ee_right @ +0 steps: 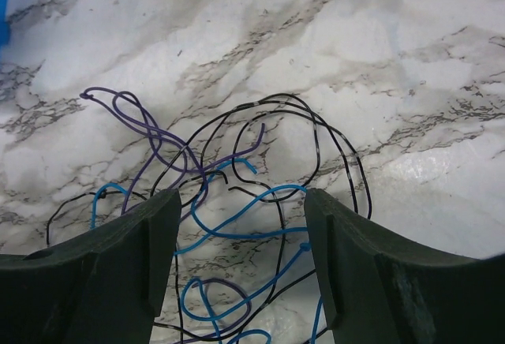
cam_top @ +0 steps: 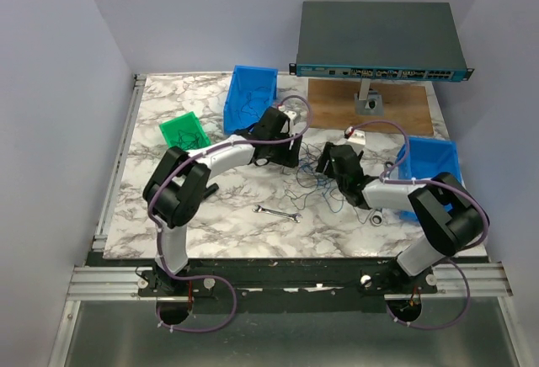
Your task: Untangle the cables
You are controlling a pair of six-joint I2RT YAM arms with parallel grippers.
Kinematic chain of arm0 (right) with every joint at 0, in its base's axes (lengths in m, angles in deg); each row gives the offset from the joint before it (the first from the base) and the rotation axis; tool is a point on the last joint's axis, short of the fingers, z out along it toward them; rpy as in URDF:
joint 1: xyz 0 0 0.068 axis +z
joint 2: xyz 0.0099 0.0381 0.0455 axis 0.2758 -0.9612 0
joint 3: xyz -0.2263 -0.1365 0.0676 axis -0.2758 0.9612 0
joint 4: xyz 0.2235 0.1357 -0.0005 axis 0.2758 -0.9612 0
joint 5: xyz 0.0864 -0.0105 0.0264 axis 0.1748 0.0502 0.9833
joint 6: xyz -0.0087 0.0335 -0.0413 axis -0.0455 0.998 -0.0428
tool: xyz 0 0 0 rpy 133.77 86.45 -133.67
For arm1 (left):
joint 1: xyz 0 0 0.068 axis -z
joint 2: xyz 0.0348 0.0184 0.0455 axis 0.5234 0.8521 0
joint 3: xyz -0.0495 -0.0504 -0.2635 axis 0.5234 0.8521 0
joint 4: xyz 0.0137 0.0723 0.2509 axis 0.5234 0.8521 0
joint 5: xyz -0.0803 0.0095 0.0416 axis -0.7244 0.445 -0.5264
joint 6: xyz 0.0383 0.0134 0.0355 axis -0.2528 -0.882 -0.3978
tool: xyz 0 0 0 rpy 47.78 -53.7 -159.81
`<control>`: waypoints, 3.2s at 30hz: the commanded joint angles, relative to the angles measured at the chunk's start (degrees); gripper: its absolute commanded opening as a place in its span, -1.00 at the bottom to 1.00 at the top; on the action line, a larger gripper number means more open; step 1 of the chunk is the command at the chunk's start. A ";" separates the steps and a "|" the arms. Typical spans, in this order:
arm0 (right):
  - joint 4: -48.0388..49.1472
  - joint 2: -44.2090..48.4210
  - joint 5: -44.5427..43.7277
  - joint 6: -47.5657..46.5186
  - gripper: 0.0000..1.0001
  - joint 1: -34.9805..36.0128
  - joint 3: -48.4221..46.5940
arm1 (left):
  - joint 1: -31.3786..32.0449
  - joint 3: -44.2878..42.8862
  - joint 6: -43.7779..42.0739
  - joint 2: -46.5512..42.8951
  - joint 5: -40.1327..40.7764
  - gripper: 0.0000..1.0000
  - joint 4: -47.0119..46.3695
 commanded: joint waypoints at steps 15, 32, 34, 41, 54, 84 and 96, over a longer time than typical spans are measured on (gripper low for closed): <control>-3.05 1.46 0.99 1.88 -0.14 -1.03 -0.19 | 1.58 -9.41 -2.53 7.83 0.23 0.09 9.35; -1.64 2.76 2.50 1.26 -0.06 -1.01 0.60 | 4.67 -12.17 0.39 8.36 3.38 -0.17 18.95; -1.59 3.07 2.79 1.20 -0.05 -1.01 0.69 | 4.65 -8.67 0.85 5.70 4.99 -0.11 17.54; -1.36 3.36 2.92 1.08 -0.04 -1.01 1.04 | 4.59 -5.69 2.27 1.80 12.26 -0.04 19.36; -1.35 3.71 3.23 0.90 -0.03 -1.07 1.13 | 4.04 -8.11 2.41 5.23 12.27 -0.34 22.57; -0.38 2.84 4.50 1.05 0.01 -1.01 0.79 | 3.92 8.32 7.62 -12.40 4.08 0.56 6.67; -0.03 2.83 5.89 1.34 0.10 -1.05 0.98 | 10.48 12.55 5.22 -12.82 1.57 0.55 7.64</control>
